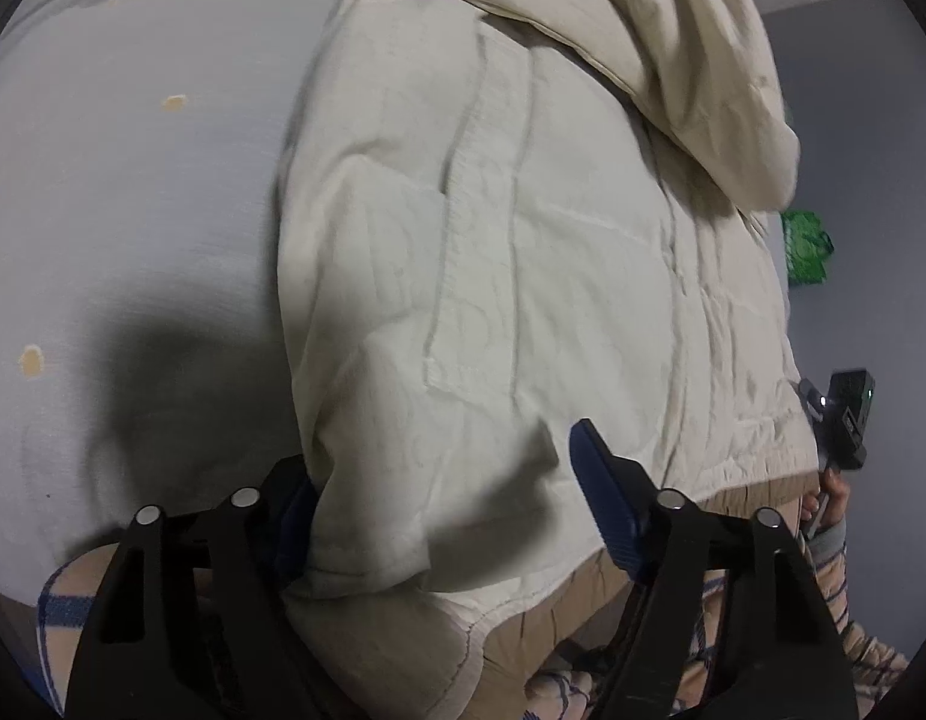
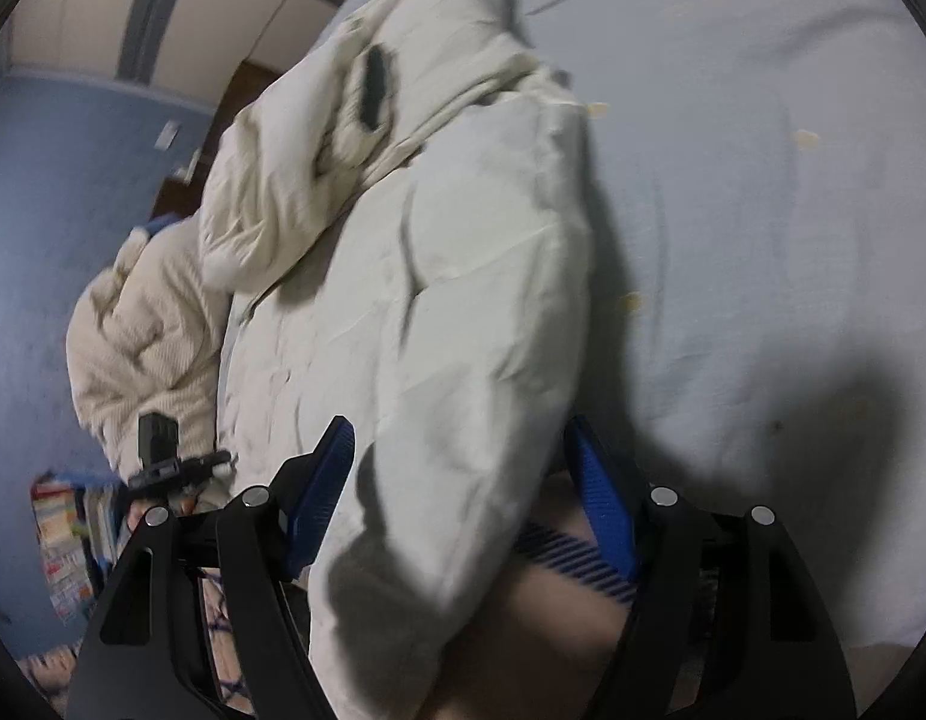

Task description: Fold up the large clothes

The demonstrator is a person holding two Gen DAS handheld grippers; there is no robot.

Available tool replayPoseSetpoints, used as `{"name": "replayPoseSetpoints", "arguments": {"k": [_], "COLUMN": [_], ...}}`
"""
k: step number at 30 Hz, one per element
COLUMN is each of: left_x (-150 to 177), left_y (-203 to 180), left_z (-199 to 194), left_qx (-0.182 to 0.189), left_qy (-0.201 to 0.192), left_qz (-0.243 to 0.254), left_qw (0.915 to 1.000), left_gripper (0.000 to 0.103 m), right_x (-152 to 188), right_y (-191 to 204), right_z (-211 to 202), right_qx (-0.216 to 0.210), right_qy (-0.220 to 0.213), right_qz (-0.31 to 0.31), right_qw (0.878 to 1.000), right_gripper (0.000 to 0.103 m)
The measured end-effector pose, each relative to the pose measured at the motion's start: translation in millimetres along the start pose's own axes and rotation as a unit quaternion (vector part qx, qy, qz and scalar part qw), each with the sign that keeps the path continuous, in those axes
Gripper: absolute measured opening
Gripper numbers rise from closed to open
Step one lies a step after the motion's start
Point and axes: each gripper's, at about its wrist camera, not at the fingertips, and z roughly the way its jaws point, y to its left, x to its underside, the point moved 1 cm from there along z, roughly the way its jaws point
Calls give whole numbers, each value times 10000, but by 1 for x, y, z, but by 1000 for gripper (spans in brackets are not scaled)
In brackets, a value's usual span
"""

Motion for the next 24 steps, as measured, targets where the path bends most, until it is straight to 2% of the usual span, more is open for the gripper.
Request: {"name": "replayPoseSetpoints", "arguments": {"k": [3,6,8,10,17,24], "left_x": [4,7,9,13,37,52], "left_y": [-6,-7,-7,-9,-21,-31], "left_z": [0,-2,-5,-8,-13,-17], "left_qx": [60,83,105,134,15,-197], "left_qy": [14,-41,-103,-129,-177,-252], "left_qz": [152,203,221,285,636,876], "left_qw": [9999,9998,9996,9994,9978,9956], "left_gripper": [62,52,42,29,20,19], "right_x": [4,9,13,16,30,41], "right_y": [17,33,41,44,38,43], "right_z": [-2,-5,-10,-14,-21,-26], "right_qx": [-289,-387,-424,-475,-433,-439], "right_qy": [55,125,110,93,151,195], "right_qz": [-330,-629,-773,-839,-932,-1000], "right_qw": [9990,9972,9960,9953,9946,9938], "right_gripper": [63,56,43,33,23,22]}}
